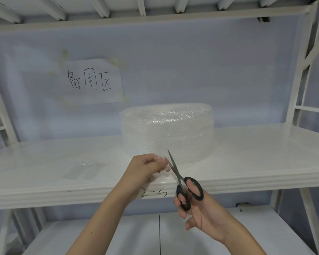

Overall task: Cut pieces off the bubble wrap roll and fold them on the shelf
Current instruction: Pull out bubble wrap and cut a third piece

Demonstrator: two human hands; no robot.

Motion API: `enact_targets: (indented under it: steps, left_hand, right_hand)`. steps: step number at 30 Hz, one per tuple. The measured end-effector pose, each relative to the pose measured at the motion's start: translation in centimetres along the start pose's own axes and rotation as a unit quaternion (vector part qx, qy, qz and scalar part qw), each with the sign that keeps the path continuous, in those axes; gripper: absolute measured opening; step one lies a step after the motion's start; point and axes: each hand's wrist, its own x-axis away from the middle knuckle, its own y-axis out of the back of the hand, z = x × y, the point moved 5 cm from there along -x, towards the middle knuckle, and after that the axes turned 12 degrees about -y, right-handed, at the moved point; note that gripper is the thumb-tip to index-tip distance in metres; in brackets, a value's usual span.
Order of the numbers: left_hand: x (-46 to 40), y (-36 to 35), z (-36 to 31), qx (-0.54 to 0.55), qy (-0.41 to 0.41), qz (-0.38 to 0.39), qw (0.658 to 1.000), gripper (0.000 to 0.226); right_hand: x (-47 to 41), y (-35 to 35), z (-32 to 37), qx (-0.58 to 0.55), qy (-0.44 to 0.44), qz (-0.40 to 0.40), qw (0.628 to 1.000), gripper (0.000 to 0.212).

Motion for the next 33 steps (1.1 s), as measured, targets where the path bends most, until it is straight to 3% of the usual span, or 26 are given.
enact_targets:
  steps: [9,19,29,33]
  left_hand:
    - [0.1,0.2,0.1,-0.011,0.000,-0.012,1.000,0.013]
    - [0.3,0.0,-0.2,-0.016,0.006,0.037,0.999,0.013]
    - [0.2,0.0,-0.7,-0.016,0.008,0.066,0.998,0.007]
    - [0.0,0.1,-0.6,0.004,0.013,0.024,1.000,0.020]
  right_hand:
    - [0.0,0.5,0.6,0.035,0.053,-0.033,0.997,0.029]
    - [-0.2,0.2,1.0,0.080,0.049,-0.016,0.995,0.042]
    - [-0.6,-0.2,1.2,0.100,0.066,-0.032,0.992,0.030]
    - [-0.4,-0.3,1.3,0.112,0.063,-0.043,0.991,0.029]
